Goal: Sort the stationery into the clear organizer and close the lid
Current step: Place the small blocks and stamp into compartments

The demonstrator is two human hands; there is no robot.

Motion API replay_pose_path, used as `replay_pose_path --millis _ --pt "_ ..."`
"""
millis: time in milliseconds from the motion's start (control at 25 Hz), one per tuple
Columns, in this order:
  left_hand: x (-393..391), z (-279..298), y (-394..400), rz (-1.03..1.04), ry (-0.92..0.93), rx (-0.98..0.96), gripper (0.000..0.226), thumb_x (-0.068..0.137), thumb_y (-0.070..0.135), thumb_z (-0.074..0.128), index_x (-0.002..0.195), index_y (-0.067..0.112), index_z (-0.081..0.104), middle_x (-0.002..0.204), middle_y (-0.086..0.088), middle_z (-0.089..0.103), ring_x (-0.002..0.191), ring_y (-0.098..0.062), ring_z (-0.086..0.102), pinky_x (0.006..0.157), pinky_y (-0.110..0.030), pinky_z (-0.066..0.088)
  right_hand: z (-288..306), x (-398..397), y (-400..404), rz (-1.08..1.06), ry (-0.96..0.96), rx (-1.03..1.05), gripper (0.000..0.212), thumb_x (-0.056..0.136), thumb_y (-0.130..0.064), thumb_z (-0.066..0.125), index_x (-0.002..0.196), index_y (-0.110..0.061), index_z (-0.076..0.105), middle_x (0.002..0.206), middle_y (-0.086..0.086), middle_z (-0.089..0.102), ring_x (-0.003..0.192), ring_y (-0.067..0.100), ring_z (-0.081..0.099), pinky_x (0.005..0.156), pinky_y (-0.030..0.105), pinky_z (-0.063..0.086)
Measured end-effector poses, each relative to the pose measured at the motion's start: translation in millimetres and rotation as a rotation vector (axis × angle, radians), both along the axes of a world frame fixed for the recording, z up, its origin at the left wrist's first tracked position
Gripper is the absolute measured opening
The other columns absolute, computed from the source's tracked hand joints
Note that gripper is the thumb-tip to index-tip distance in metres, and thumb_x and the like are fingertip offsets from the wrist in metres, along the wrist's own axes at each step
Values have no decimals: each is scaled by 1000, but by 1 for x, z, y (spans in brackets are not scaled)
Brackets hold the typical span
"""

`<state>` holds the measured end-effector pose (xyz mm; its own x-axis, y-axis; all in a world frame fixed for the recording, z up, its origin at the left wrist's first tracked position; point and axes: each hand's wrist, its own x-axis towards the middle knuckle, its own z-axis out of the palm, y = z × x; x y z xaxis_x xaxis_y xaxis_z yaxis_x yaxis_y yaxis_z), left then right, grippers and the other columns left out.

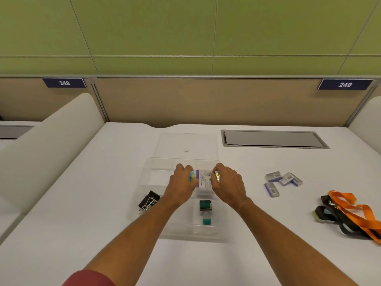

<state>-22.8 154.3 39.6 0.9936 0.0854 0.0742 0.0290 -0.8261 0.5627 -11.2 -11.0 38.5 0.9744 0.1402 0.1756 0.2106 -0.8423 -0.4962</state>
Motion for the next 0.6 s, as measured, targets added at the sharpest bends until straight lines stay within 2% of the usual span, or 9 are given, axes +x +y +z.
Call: replay_pose_path --millis 200,360,600 --pt "7 2 56 28 26 15 41 93 26 53 130 9 51 121 -14 47 100 -27 56 77 -27 43 -1 0 43 -27 -35 2 14 93 -31 52 98 -18 53 92 1 64 79 20 61 71 33 51" --pt "21 1 94 39 60 57 23 91 20 50 102 1 55 105 -16 51 89 -32 56 69 -33 41 -5 1 67 -45 -58 37 13 94 -29 51 96 -16 55 88 1 65 75 17 59 71 32 49" --pt "51 -10 119 -52 180 203 22 91 20 52 97 -1 56 105 -20 57 92 -36 58 69 -33 40 -10 3 84 -83 -62 67 11 93 -26 53 96 -16 56 88 1 65 75 15 59 73 34 53"
